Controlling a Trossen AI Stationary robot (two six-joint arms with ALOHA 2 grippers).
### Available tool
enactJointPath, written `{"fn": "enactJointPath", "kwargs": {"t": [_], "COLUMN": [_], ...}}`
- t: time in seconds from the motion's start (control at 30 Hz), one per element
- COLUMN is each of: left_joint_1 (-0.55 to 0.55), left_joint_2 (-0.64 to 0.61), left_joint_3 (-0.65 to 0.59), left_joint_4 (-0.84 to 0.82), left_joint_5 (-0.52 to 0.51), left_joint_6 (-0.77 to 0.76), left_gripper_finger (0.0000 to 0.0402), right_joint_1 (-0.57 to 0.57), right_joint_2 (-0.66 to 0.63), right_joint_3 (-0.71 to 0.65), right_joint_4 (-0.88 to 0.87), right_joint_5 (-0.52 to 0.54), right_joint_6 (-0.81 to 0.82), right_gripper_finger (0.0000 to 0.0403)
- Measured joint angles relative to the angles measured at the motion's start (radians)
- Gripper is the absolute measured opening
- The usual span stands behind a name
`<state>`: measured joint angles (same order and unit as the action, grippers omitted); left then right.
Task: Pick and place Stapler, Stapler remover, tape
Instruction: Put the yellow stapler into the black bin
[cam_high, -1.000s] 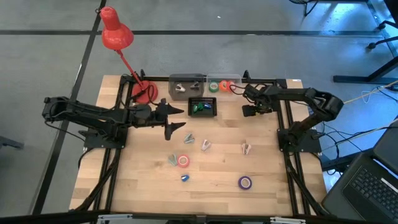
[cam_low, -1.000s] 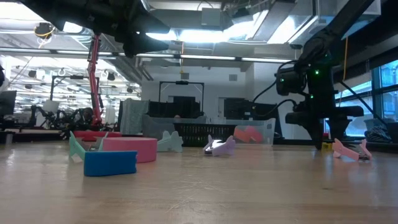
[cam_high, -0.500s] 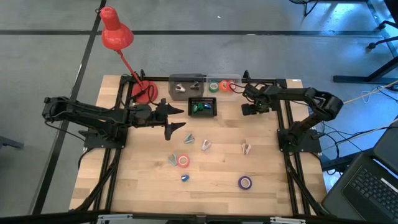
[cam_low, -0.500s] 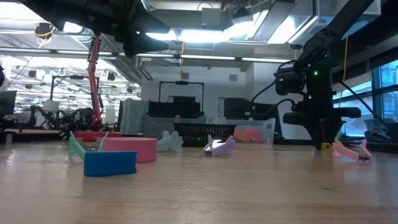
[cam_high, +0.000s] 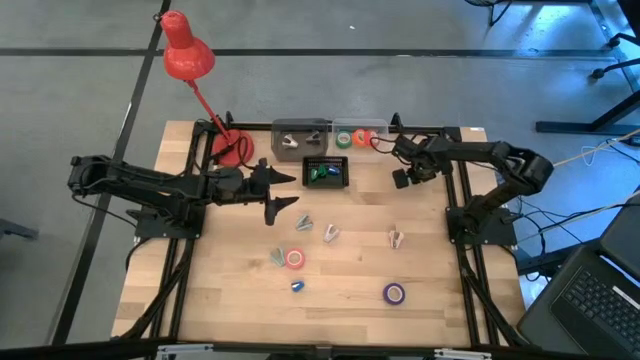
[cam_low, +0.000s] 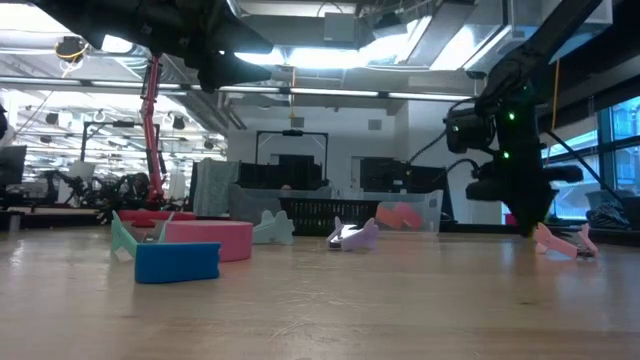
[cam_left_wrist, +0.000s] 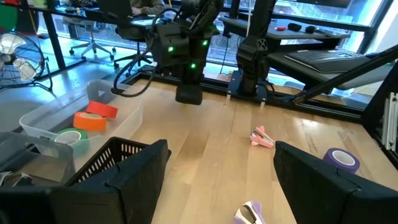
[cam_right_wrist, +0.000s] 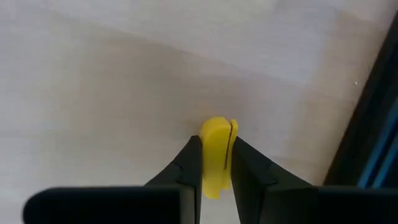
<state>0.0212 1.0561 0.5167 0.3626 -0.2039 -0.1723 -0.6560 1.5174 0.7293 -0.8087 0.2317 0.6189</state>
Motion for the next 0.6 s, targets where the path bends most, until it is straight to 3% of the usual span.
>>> {"fn": "enactJointPath", "kwargs": {"t": [0.13, 0.33, 0.6], "left_joint_1": [0.0, 0.0, 0.0], "left_joint_2": [0.0, 0.0, 0.0], "left_joint_3": [0.0, 0.0, 0.0], "left_joint_4": [0.0, 0.001, 0.001], "left_joint_5": [-0.01, -0.038, -0.038], "left_joint_6": [0.0, -0.001, -0.007], "left_gripper_finger": [0.0283, 0.0283, 0.0283], "right_joint_1": [0.064, 0.19, 0.322], "right_joint_2": [-0.034, -0.044, -0.013], "right_joint_3": [0.045, 0.122, 0.307], "right_joint_4": [0.02, 0.252, 0.338], "right_joint_5": [-0.051, -0.288, -0.307], "right_joint_6": [-0.029, -0.154, -0.228], "right_gripper_finger": [0.0054, 0.0054, 0.0054]}}
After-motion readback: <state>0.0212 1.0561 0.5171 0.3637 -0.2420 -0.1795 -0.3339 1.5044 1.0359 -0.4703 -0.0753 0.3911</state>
